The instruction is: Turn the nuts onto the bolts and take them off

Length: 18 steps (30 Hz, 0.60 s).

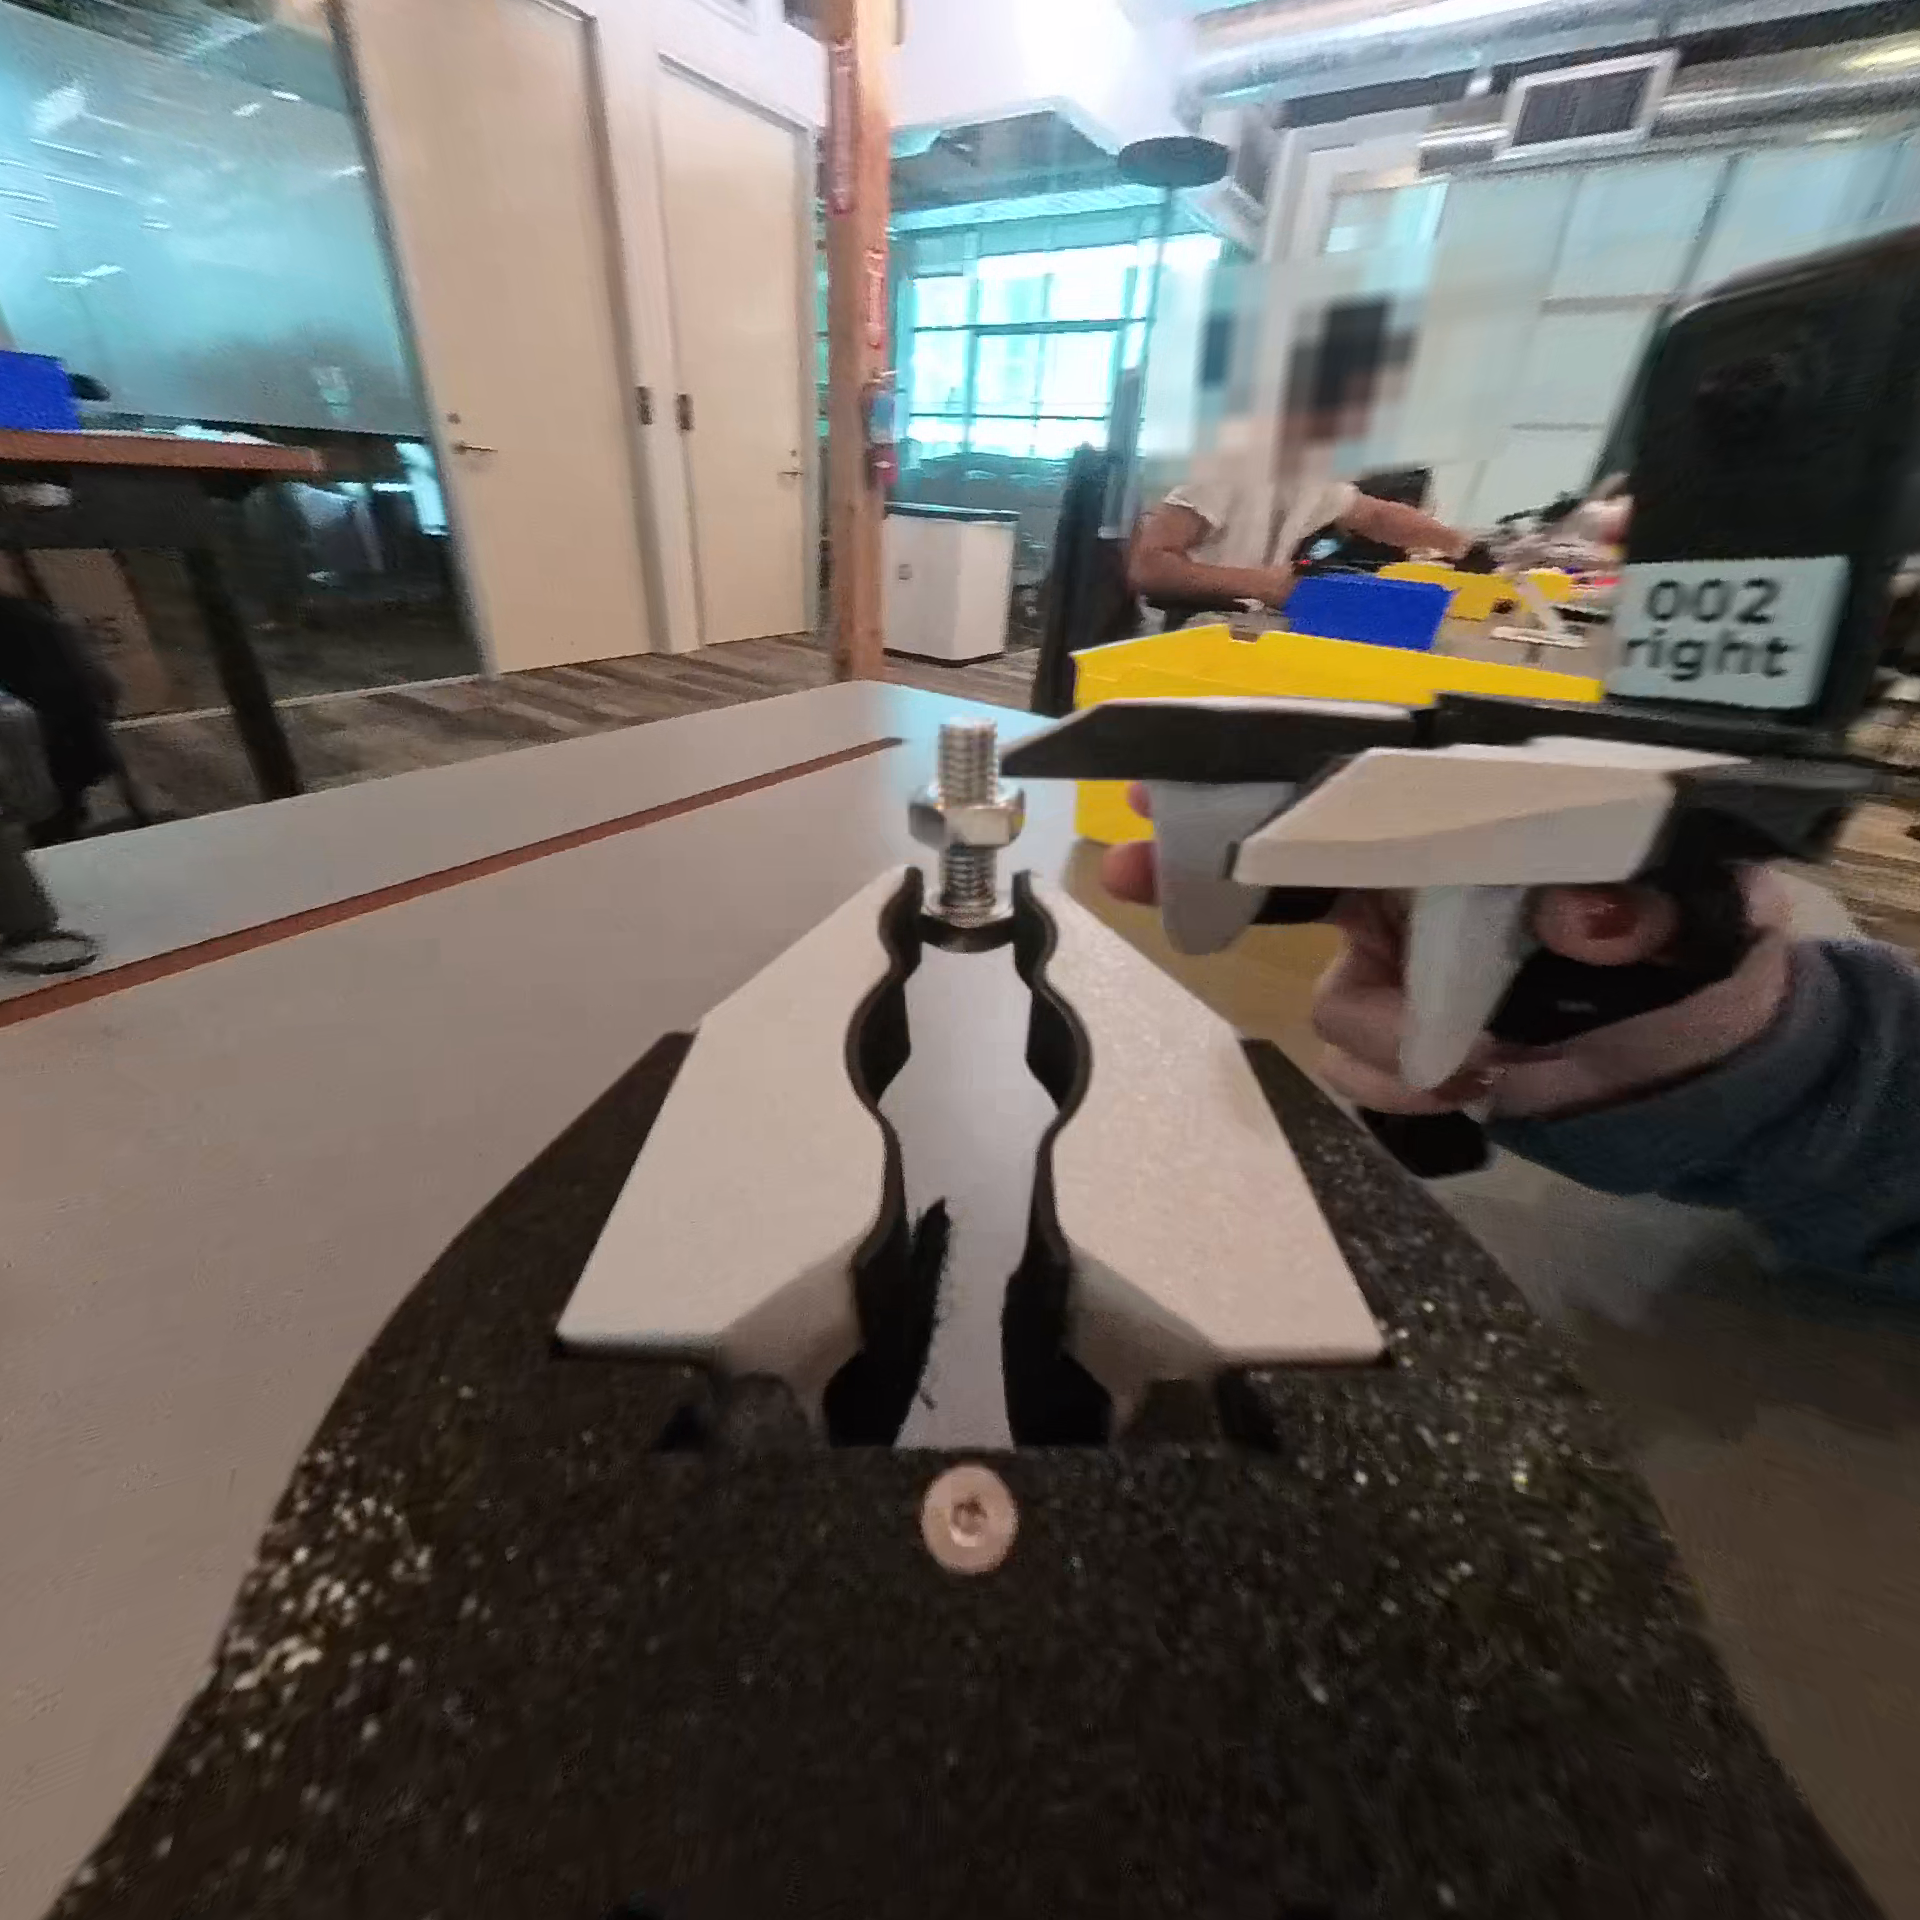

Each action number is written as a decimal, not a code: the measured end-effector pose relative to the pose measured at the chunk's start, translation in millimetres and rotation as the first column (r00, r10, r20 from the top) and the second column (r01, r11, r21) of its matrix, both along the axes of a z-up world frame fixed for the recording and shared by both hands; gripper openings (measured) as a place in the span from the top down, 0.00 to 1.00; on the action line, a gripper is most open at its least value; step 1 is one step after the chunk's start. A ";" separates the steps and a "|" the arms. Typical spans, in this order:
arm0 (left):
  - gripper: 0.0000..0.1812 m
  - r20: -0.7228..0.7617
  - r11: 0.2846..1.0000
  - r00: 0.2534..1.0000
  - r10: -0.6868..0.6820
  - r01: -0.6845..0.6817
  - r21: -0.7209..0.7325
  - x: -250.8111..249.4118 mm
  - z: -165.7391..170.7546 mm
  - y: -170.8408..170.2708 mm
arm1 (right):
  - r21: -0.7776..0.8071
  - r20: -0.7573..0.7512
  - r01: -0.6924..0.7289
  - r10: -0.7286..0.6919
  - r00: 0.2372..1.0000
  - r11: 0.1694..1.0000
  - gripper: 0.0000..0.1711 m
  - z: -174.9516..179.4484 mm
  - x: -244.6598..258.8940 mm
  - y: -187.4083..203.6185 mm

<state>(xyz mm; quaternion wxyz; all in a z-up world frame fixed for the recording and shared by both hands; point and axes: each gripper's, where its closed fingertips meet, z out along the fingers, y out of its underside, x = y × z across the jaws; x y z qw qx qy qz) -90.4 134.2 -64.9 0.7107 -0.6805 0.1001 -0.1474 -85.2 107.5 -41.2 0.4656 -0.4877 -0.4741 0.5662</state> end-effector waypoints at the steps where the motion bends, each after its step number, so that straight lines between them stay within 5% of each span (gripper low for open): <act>1: 0.92 0.007 0.995 0.995 -0.099 0.099 -0.003 15.5 0.7 -3.1 | 0.021 -0.012 0.009 -0.009 1.000 1.000 0.64 1.9 0.6 -0.3; 7: 0.92 0.007 0.970 0.971 -0.238 0.239 -0.039 47.7 -7.7 -6.9 | 0.031 0.012 -0.084 0.083 0.996 0.996 0.69 -2.2 -1.1 -16.9; 8: 0.92 0.017 0.989 0.990 -0.142 0.143 -0.046 33.6 -8.6 -1.6 | 0.020 0.011 -0.083 0.082 0.997 0.996 0.65 -1.5 -1.2 -16.2; 10: 0.92 0.013 0.990 0.993 0.121 -0.120 -0.072 -12.0 -11.6 6.1 | 0.015 0.007 -0.107 0.107 0.994 0.994 0.76 0.5 2.2 -15.5; 11: 0.92 0.017 0.988 0.990 0.142 -0.141 -0.067 -21.4 -10.8 5.3 | -0.001 -0.005 -0.095 0.095 0.995 0.995 0.73 2.7 3.1 -12.5; 14: 0.92 0.040 0.997 0.997 0.059 -0.056 -0.060 -14.9 -8.0 3.8 | 0.008 -0.036 -0.035 0.035 0.999 0.999 0.72 8.2 3.8 -5.3; 18: 0.92 -0.122 0.998 0.991 -0.046 0.041 -0.044 17.8 -10.8 1.1 | -0.026 -0.049 0.023 -0.025 0.999 0.999 0.77 9.7 4.8 6.7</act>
